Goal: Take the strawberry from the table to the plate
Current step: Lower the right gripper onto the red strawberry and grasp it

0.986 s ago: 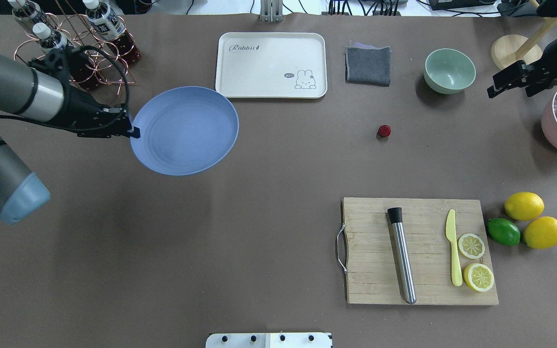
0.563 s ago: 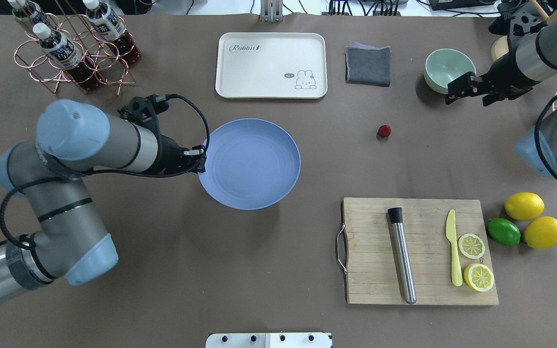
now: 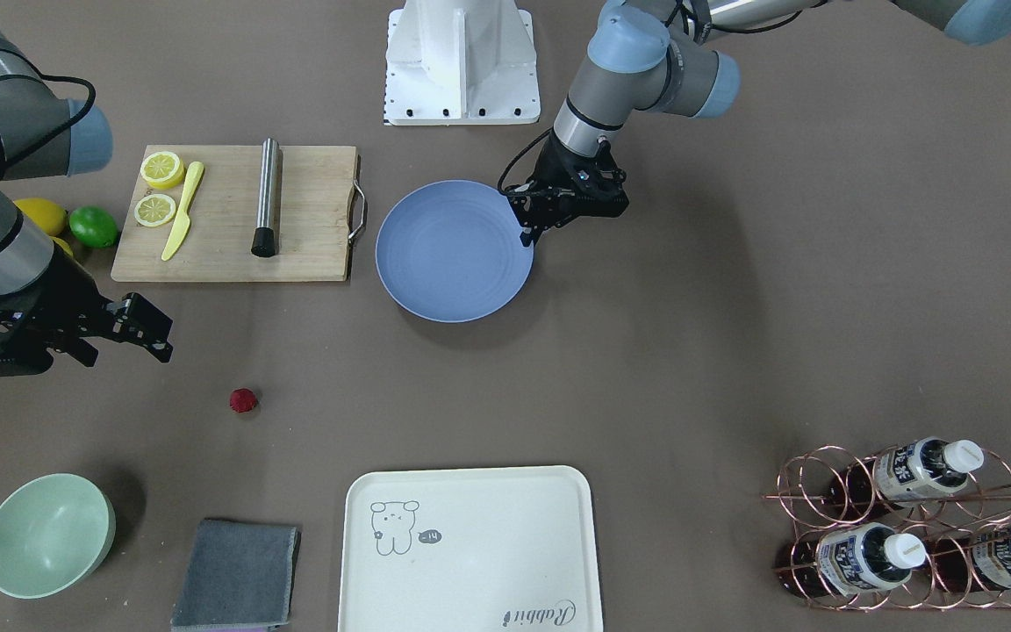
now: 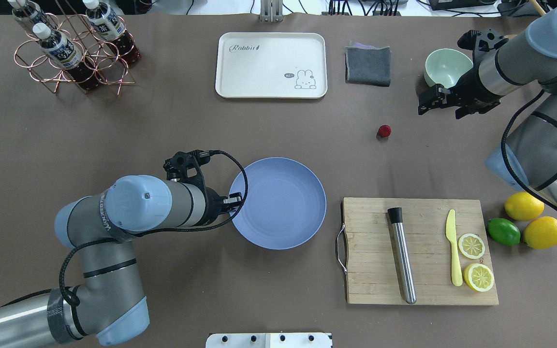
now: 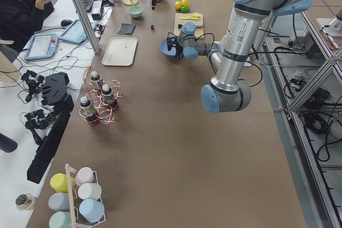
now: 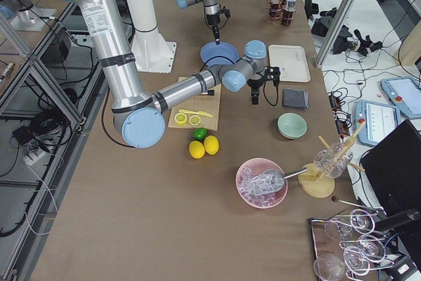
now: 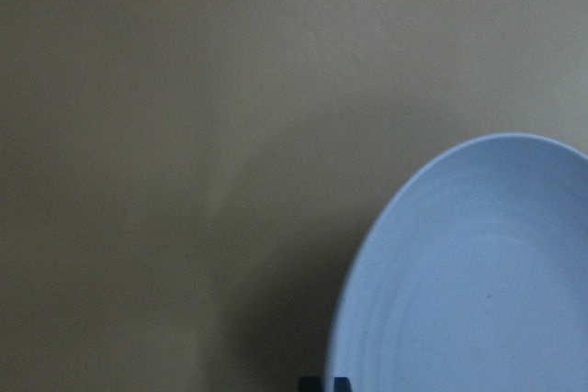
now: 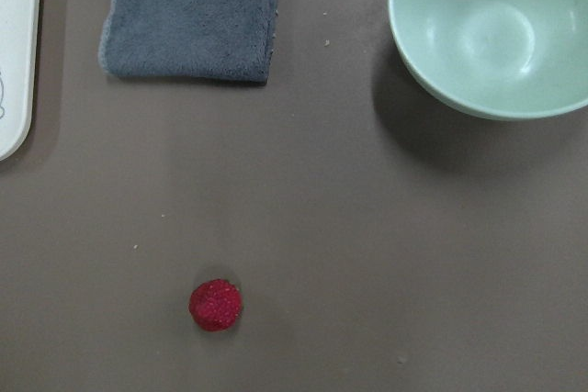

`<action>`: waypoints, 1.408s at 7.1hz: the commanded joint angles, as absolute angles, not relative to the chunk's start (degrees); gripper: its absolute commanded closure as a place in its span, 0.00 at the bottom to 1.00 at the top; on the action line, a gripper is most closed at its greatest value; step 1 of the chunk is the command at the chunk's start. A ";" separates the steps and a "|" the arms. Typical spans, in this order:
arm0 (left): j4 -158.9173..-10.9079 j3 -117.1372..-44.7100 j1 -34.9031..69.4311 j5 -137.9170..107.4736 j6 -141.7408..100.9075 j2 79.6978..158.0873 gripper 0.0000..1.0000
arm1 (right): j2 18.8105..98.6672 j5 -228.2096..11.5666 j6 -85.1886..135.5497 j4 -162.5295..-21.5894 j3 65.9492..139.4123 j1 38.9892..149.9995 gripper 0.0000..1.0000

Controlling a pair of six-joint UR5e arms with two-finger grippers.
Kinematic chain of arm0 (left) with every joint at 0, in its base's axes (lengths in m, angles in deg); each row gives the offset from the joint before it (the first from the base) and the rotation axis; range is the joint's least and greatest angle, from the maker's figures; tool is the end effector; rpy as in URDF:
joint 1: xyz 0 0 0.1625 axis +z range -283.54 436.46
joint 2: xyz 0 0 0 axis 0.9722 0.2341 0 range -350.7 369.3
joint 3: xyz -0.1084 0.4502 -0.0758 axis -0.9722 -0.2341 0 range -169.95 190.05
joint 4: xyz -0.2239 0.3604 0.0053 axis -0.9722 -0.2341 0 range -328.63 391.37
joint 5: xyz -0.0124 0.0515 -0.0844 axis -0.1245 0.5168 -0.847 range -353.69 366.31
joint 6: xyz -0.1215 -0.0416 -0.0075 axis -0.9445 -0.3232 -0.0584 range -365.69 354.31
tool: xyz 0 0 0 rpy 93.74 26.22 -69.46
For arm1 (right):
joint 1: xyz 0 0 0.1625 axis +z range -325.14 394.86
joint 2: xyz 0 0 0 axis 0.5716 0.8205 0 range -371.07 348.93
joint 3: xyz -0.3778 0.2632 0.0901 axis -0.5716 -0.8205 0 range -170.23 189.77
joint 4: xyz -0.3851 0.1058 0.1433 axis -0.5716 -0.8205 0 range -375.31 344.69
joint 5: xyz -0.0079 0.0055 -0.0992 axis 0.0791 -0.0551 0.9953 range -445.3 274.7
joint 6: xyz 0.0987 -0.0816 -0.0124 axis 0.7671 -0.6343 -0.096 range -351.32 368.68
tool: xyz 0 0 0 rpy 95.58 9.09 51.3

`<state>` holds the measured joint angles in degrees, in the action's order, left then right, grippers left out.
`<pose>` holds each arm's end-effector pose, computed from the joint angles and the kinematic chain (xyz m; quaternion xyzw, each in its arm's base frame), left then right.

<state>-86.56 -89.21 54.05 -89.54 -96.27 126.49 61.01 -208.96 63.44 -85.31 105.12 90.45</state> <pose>0.5985 -0.3768 0.3060 0.0584 0.5305 -0.1419 0.8337 -0.3221 -0.5799 0.4594 0.0624 -0.4394 0.0521 0.8946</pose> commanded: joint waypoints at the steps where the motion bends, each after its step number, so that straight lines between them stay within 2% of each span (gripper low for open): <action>1: -87.02 -86.90 54.58 -87.73 -98.41 127.86 1.00 | 61.00 -208.44 64.14 -85.27 105.13 89.53 0.00; 2: -87.02 -86.90 54.31 -87.73 -98.50 127.78 1.00 | 61.00 -208.35 64.14 -85.27 105.13 89.18 0.00; 3: -87.02 -86.81 54.31 -87.73 -98.15 127.51 0.83 | 60.91 -207.65 64.14 -85.27 105.05 88.83 0.00; 4: -87.02 -86.81 54.31 -87.73 -97.89 127.34 0.24 | 60.91 -206.77 64.14 -85.36 105.05 88.39 0.00; 5: -87.02 -87.07 54.22 -87.73 -97.80 127.25 0.02 | 60.91 -206.68 64.14 -85.36 104.61 88.21 0.00; 8: -86.32 -90.31 46.87 -94.72 -91.88 126.99 0.02 | 59.34 -205.02 65.71 -85.36 102.94 86.20 0.00; 10: -86.58 -92.34 44.31 -95.03 -84.92 123.66 0.02 | 56.09 -203.78 66.07 -85.36 99.44 85.23 0.00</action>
<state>-86.47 -91.12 46.15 -94.40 -89.45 125.41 57.71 -204.35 65.81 -85.36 101.34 85.78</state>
